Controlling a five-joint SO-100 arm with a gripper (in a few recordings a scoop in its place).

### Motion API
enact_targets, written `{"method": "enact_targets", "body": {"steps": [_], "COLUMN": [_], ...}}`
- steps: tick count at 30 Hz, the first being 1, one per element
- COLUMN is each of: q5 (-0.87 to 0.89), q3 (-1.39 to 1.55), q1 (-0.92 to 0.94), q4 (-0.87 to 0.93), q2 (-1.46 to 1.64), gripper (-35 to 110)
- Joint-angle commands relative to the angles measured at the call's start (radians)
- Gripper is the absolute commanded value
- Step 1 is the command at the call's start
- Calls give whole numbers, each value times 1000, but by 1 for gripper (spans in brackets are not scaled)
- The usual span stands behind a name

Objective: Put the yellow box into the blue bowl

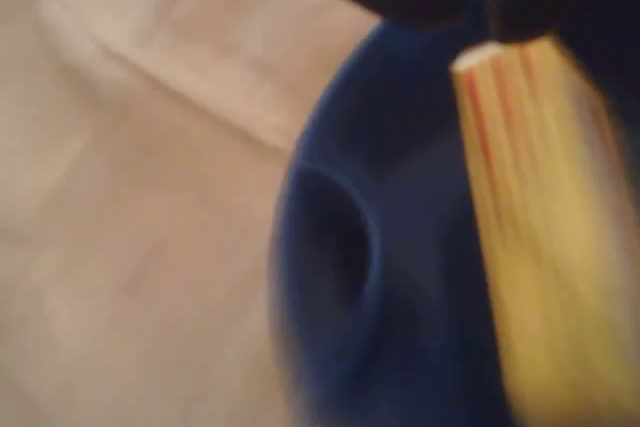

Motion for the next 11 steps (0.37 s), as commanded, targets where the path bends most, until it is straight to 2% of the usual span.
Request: {"method": "enact_targets", "body": {"steps": [1, 11], "q5": [-31, -44], "q3": [-25, -20], "q1": [-84, -245], "q4": [8, 9], "q2": [270, 554], "gripper": [0, 0]}}
